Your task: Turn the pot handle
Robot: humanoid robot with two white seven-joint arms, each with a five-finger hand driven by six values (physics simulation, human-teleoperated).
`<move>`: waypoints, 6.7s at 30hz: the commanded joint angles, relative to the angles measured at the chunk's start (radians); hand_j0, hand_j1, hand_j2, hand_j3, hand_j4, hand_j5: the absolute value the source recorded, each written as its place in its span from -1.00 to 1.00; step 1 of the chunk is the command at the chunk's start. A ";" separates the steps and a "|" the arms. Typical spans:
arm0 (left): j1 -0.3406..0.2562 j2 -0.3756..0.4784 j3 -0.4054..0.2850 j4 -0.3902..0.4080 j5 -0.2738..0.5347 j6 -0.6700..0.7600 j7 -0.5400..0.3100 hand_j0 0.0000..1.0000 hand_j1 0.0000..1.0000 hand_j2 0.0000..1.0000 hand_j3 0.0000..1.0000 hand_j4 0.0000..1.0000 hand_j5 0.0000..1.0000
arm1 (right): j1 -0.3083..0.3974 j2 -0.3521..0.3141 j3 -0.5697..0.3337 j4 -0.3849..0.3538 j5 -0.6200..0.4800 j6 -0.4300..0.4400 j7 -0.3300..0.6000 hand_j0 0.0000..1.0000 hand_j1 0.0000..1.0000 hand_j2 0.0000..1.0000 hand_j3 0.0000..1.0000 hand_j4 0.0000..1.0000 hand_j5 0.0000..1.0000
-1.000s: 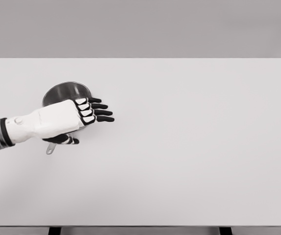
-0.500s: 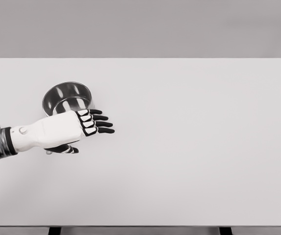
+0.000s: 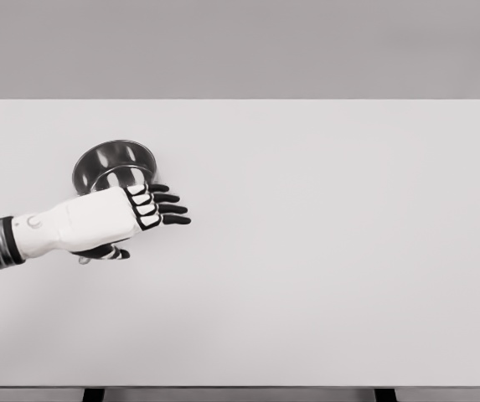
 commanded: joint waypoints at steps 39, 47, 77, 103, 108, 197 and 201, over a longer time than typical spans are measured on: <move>0.014 0.043 0.016 0.054 -0.017 0.001 0.001 1.00 1.00 1.00 1.00 1.00 1.00 | 0.000 0.000 0.000 0.000 0.000 0.000 -0.001 1.00 1.00 1.00 1.00 1.00 1.00; 0.015 0.052 0.036 0.073 -0.017 0.001 -0.001 1.00 1.00 1.00 1.00 1.00 1.00 | 0.000 0.000 0.000 0.000 0.000 0.000 0.000 1.00 1.00 1.00 1.00 1.00 1.00; 0.015 0.059 0.102 0.184 -0.014 0.001 0.001 1.00 1.00 1.00 1.00 1.00 1.00 | 0.000 0.000 0.000 0.000 0.000 0.000 0.000 1.00 1.00 1.00 1.00 1.00 1.00; 0.006 0.072 0.144 0.300 -0.025 0.001 0.001 1.00 1.00 1.00 1.00 1.00 1.00 | 0.000 0.000 0.000 0.000 0.000 0.000 0.000 1.00 1.00 1.00 1.00 1.00 1.00; 0.003 0.070 0.151 0.336 -0.025 0.001 0.001 1.00 1.00 1.00 1.00 1.00 1.00 | 0.000 0.000 0.000 0.000 0.000 0.000 0.000 1.00 1.00 1.00 1.00 1.00 1.00; -0.178 -0.063 0.223 0.627 -0.034 0.001 0.007 1.00 1.00 1.00 1.00 1.00 1.00 | 0.000 0.000 0.000 0.000 0.000 0.000 0.000 1.00 1.00 1.00 1.00 1.00 1.00; -0.035 -0.065 0.447 0.517 -0.033 0.001 0.008 1.00 1.00 1.00 1.00 1.00 1.00 | 0.000 0.000 0.000 0.000 0.000 0.000 0.000 1.00 1.00 1.00 1.00 1.00 1.00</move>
